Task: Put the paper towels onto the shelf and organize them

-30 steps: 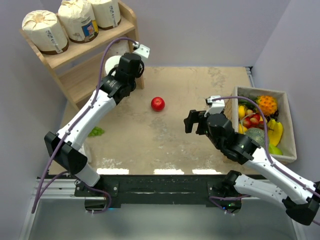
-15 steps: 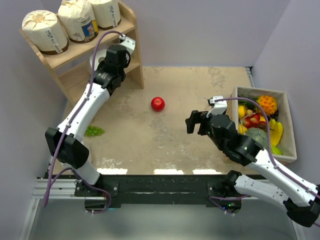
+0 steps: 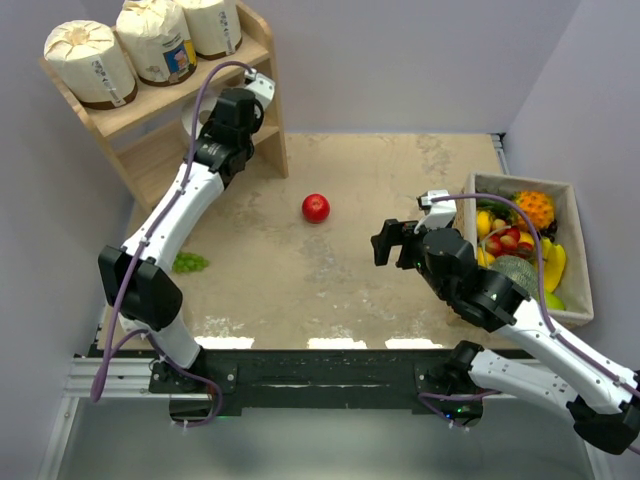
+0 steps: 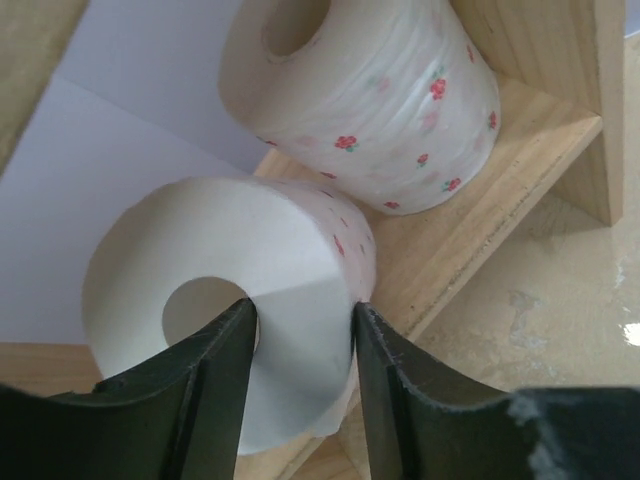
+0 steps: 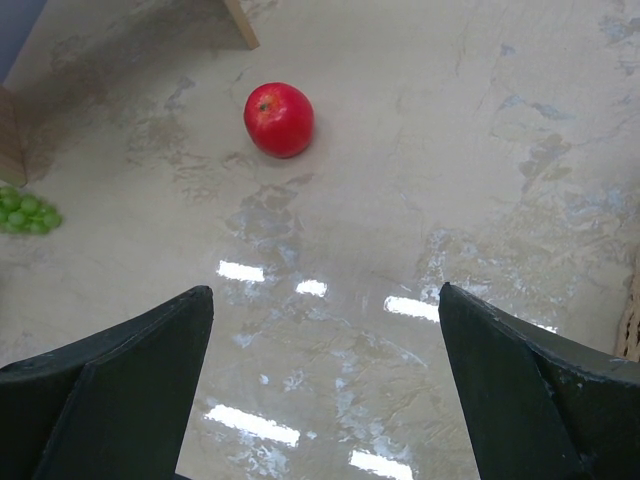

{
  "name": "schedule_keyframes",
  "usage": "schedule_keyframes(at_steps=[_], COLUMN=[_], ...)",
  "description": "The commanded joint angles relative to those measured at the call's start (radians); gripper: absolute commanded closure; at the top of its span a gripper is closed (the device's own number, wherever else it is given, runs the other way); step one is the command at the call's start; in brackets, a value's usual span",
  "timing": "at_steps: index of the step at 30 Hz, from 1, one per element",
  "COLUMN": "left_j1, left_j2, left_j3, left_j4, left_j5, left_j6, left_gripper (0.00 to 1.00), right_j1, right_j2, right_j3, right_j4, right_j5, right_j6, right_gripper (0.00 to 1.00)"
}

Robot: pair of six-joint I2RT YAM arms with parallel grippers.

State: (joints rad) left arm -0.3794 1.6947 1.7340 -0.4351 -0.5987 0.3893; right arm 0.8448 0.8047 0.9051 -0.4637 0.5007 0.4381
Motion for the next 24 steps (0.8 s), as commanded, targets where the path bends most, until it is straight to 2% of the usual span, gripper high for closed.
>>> schedule_keyframes(at_steps=[1,15,18,21,24], left_j1=[0.014,-0.009,-0.035,-0.038,-0.038], left_j2=[0.008,-0.016,-0.065,-0.136,-0.239], left_j3=[0.042,0.111,0.099,0.067,-0.037], left_j4=[0.095,0.061,0.007,-0.055,-0.076], left_j5=[-0.047,-0.053,-0.007,0.123,0.217], left_j6=[0.042,0.020,-0.050,-0.168,-0.311], left_gripper=[0.47,0.41,0.39,0.36,0.33], right_j1=[-0.001,-0.001,-0.001,-0.001,-0.001], right_j2=[-0.006,-0.027,-0.033,-0.035,-0.027], right_j3=[0.043,0.023,0.017,0.006,-0.003], right_j4=[0.002,-0.004,-0.001,0.008,0.014], right_j5=[-0.011,-0.008,-0.007,-0.017,-0.027], right_j6=[-0.016,-0.016,-0.013,-0.010,-0.006], right_gripper=[0.01,0.01,0.01,0.01,0.01])
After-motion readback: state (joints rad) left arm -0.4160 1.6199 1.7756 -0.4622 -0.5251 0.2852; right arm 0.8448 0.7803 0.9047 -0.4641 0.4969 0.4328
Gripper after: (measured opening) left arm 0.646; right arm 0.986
